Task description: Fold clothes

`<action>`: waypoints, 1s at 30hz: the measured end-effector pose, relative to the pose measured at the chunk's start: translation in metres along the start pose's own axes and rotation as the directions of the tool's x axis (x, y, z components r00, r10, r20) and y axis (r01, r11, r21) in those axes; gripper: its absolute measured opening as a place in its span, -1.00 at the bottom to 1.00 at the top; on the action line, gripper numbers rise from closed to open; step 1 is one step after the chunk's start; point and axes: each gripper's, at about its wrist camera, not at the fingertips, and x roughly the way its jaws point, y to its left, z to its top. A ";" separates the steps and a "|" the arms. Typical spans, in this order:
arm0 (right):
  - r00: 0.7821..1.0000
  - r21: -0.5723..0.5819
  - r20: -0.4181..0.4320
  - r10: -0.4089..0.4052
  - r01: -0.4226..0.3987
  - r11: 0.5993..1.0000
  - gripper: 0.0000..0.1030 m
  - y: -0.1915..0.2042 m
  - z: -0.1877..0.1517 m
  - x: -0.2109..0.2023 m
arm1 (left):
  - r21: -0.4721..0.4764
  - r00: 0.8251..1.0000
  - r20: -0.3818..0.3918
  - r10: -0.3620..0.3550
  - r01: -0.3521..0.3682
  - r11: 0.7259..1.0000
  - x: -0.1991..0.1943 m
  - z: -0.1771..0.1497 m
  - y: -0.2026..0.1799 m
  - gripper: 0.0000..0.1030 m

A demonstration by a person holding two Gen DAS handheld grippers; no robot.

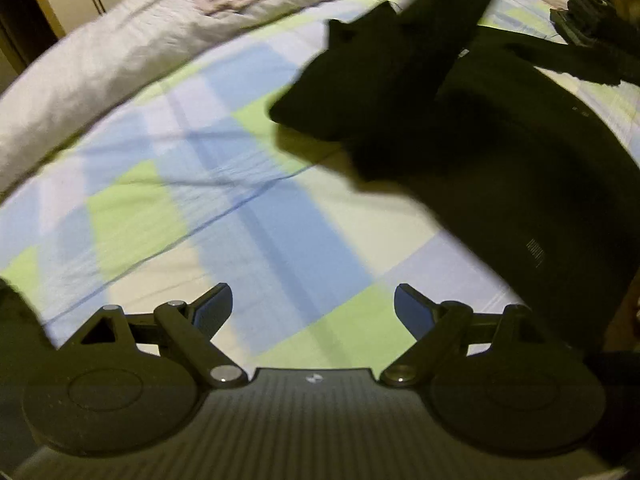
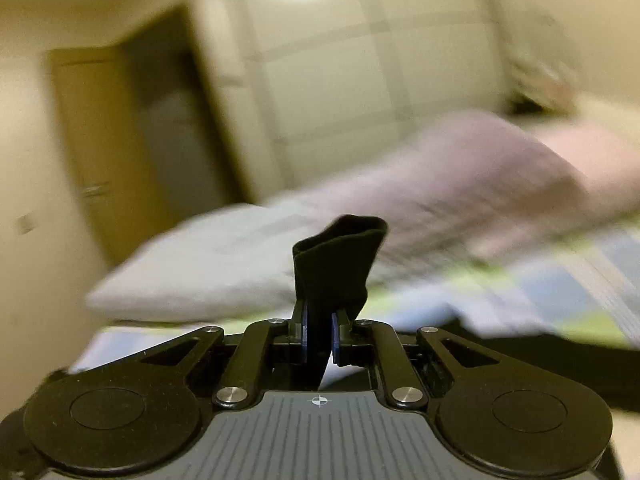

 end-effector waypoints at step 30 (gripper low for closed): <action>0.983 0.355 -0.173 0.065 0.001 0.935 -0.81 -0.208 -0.043 0.075 | 0.117 0.990 -0.139 -0.010 0.026 0.993 0.056 0.077 -0.091 0.66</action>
